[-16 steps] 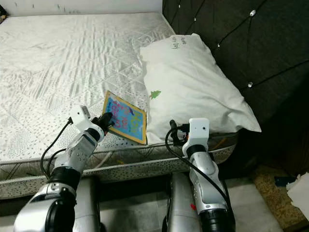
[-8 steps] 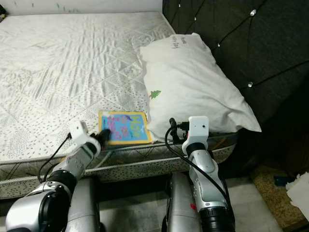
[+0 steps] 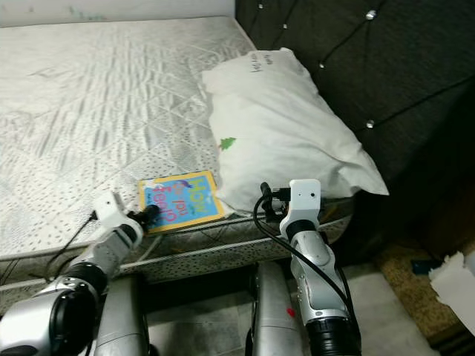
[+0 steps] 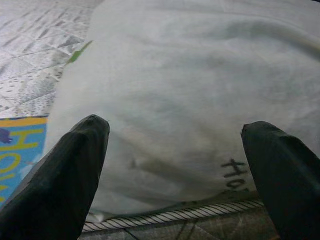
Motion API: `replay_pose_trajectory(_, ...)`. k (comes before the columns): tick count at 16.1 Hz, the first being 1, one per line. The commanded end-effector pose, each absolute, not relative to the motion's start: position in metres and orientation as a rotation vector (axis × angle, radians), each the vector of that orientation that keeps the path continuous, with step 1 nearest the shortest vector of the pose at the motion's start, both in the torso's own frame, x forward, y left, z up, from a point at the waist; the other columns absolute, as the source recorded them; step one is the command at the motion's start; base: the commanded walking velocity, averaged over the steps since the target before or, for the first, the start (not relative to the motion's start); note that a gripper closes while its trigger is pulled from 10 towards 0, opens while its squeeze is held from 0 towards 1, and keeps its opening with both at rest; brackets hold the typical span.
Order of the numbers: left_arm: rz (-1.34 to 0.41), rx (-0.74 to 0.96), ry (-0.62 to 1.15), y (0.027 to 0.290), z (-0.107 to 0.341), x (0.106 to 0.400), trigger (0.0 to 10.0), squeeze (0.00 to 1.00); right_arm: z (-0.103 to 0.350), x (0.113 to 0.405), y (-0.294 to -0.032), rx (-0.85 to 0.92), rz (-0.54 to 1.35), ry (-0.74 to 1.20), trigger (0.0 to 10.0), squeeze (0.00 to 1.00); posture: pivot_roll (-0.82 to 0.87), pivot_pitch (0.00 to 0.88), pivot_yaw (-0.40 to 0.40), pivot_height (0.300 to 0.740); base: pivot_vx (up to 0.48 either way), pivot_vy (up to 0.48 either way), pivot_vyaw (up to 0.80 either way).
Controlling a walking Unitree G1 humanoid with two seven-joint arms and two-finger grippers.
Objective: Clean up the room
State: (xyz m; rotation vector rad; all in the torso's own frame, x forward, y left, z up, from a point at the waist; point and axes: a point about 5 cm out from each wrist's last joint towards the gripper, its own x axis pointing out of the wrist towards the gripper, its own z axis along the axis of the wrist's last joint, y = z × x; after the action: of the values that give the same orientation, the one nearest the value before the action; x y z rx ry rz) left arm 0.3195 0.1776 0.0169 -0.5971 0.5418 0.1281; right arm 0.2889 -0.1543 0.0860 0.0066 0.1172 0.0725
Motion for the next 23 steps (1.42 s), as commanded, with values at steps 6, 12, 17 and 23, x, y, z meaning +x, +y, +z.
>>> replay_pose_trajectory(6,0.21,-0.535,0.502,0.202,0.025,0.323,10.0,1.0,0.088,0.292,-0.157,0.004,0.066,0.113,10.0,0.0,-0.06,0.0,-0.034,0.516,0.0,0.0,0.0)
replay_pose_trajectory(12,0.271,-0.438,0.349,0.201,0.047,0.338,10.0,1.0,0.086,0.293,-0.155,0.01,0.066,0.115,10.0,0.0,-0.05,0.0,-0.017,0.516,0.0,0.0,0.0)
replay_pose_trajectory(17,0.302,-0.237,0.091,0.184,0.073,0.322,10.0,1.0,0.085,0.293,-0.154,0.02,0.067,0.118,10.0,0.0,-0.05,0.0,-0.014,0.516,0.0,0.0,0.0)
replay_pose_trajectory(23,-0.192,-0.185,0.227,0.108,0.059,0.302,10.0,1.0,0.084,0.294,-0.153,0.02,0.076,0.117,10.0,0.0,-0.03,0.0,-0.018,0.516,0.0,0.0,0.0)
